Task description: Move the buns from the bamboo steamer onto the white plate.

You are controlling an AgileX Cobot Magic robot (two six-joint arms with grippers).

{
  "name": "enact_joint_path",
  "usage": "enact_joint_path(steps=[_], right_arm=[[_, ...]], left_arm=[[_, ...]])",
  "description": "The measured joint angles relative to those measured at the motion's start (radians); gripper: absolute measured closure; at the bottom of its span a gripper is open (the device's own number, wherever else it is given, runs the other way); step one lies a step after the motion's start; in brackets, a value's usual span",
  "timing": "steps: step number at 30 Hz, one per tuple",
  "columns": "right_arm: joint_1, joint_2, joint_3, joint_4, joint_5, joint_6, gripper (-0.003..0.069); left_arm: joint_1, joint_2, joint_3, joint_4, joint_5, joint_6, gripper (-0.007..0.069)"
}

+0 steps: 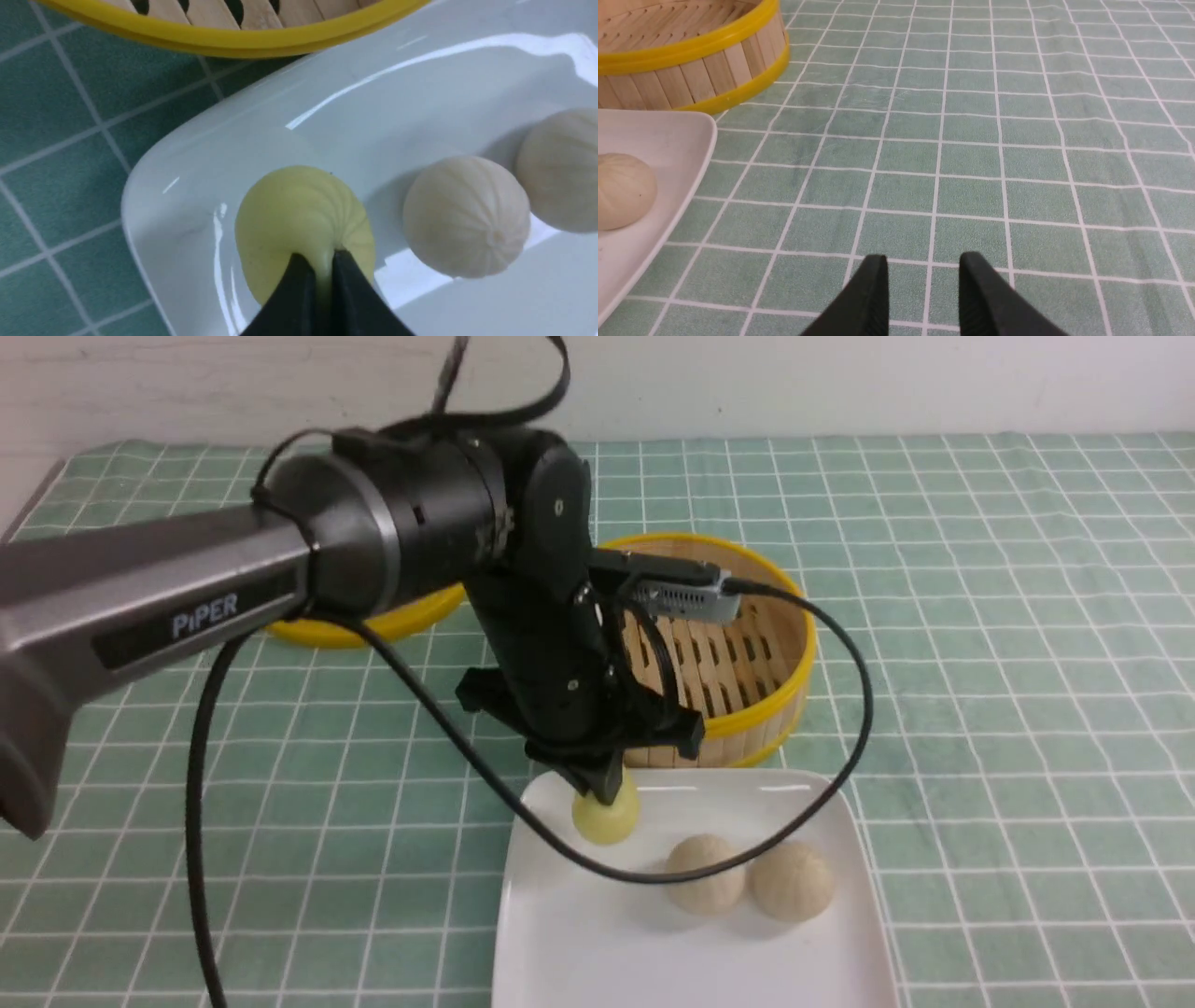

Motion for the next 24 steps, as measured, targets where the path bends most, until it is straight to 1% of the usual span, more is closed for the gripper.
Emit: enact_joint_path(steps=[4, 8, 11, 13, 14, 19, 20, 21, 23, 24], right_arm=[[0.0, 0.0, 0.0, 0.0, 0.0, 0.0, 0.0419], [0.0, 0.0, 0.0, 0.0, 0.0, 0.0, 0.0419], [0.0, 0.0, 0.0, 0.0, 0.0, 0.0, 0.0419], [0.0, 0.0, 0.0, 0.0, 0.0, 0.0, 0.0419], [0.0, 0.0, 0.0, 0.0, 0.0, 0.0, 0.0419], [0.0, 0.0, 0.0, 0.0, 0.0, 0.0, 0.0419], [0.0, 0.0, 0.0, 0.0, 0.0, 0.0, 0.0419], [0.0, 0.0, 0.0, 0.0, 0.0, 0.0, 0.0419], [0.0, 0.0, 0.0, 0.0, 0.0, 0.0, 0.0419], [0.0, 0.0, 0.0, 0.0, 0.0, 0.0, 0.0419]], left_arm=[[-0.002, 0.0, 0.082, -0.027, -0.124, -0.055, 0.0594], [-0.002, 0.0, 0.094, -0.037, -0.153, -0.091, 0.058], [-0.002, -0.001, 0.095, -0.043, -0.162, -0.116, 0.0545], [-0.002, -0.001, 0.095, -0.045, -0.162, -0.121, 0.0505], [-0.002, -0.001, 0.096, -0.046, -0.162, -0.122, 0.05], [-0.002, -0.007, 0.092, -0.064, -0.136, -0.149, 0.0354], [-0.002, -0.009, 0.092, -0.064, -0.135, -0.149, 0.0349], [-0.003, -0.026, 0.078, -0.06, -0.124, -0.149, 0.0312], [-0.004, -0.052, 0.055, -0.044, -0.114, -0.149, 0.0295], [-0.004, -0.082, 0.029, -0.011, -0.099, -0.149, 0.0288]])
